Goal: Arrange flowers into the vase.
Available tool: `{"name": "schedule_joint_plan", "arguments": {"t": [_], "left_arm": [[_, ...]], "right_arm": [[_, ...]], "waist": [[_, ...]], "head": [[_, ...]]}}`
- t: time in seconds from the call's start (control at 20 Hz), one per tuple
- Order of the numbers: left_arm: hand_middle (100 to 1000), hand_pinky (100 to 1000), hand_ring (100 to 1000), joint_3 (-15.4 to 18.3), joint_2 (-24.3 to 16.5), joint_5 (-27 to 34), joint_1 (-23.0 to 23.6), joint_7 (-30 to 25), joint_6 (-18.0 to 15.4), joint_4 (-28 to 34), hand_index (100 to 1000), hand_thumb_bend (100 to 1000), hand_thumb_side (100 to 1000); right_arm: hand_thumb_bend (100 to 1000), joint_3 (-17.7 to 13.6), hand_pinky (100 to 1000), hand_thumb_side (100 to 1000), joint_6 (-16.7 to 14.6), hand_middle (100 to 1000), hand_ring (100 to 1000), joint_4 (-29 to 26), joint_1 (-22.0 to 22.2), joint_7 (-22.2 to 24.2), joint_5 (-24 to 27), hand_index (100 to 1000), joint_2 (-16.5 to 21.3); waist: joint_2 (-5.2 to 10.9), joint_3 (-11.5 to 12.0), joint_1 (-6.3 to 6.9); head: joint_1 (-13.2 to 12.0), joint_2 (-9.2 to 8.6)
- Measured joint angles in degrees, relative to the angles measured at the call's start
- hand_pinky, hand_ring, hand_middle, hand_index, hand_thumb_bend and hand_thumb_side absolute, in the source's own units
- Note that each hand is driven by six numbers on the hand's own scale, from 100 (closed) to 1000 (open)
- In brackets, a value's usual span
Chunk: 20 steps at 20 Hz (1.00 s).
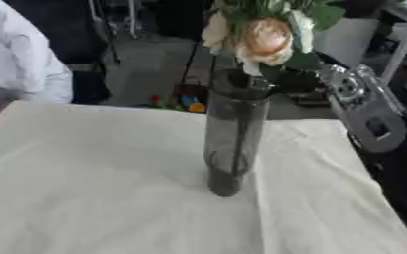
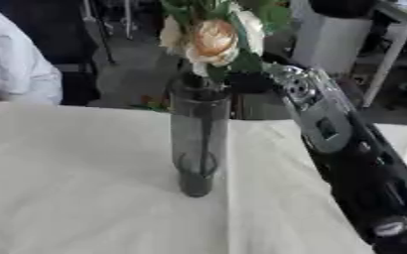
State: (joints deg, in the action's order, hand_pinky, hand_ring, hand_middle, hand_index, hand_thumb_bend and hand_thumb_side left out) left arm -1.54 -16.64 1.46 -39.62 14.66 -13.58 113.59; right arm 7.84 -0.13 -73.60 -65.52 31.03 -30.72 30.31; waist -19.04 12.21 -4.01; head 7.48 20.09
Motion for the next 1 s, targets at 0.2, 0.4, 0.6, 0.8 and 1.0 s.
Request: {"name": "schedule_joint_plan", "arguments": {"t": [0.2, 0.4, 0.6, 0.8, 1.0], "left_arm": [[909, 906, 1000, 0.0, 0.0, 0.0, 0.2, 0.0, 0.0, 0.0, 1000, 118, 1000], [909, 906, 1000, 0.0, 0.0, 0.0, 0.2, 0.0, 0.0, 0.0, 1000, 118, 1000], [910, 906, 1000, 0.0, 0.0, 0.0, 0.2, 0.0, 0.0, 0.0, 1000, 119, 1000], [910, 906, 1000, 0.0, 0.0, 0.0, 0.2, 0.0, 0.0, 0.0, 1000, 118, 1000], [911, 906, 1000, 0.0, 0.0, 0.0, 0.2, 0.0, 0.0, 0.0, 1000, 117, 1000]], "right_arm": [[718, -0.1, 1000, 938, -0.5, 964, 1000, 0.1, 0.0, 1.4, -0.3, 1000, 0.8], [711, -0.1, 1000, 947, -0.8, 966, 1000, 0.3, 0.0, 2.5, -0.9, 1000, 1.3], [705, -0.3, 1000, 946, -1.1, 975, 1000, 0.3, 0.0, 3.5, -1.5, 1000, 1.8], [710, -0.4, 1000, 942, -1.6, 981, 1000, 0.5, 0.0, 4.6, -1.9, 1000, 2.5], [707, -0.5, 1000, 942, -2.1, 986, 1000, 0.6, 0.0, 5.6, -2.2, 1000, 3.0]], "waist": [[0.00, 0.0, -0.01], [0.00, -0.1, -0.02], [0.00, -0.1, -0.02], [0.00, -0.1, -0.02], [0.00, -0.1, -0.02]], "head": [[-0.1, 0.01], [-0.1, 0.05], [-0.1, 0.50], [-0.1, 0.52], [-0.1, 0.52]]}}
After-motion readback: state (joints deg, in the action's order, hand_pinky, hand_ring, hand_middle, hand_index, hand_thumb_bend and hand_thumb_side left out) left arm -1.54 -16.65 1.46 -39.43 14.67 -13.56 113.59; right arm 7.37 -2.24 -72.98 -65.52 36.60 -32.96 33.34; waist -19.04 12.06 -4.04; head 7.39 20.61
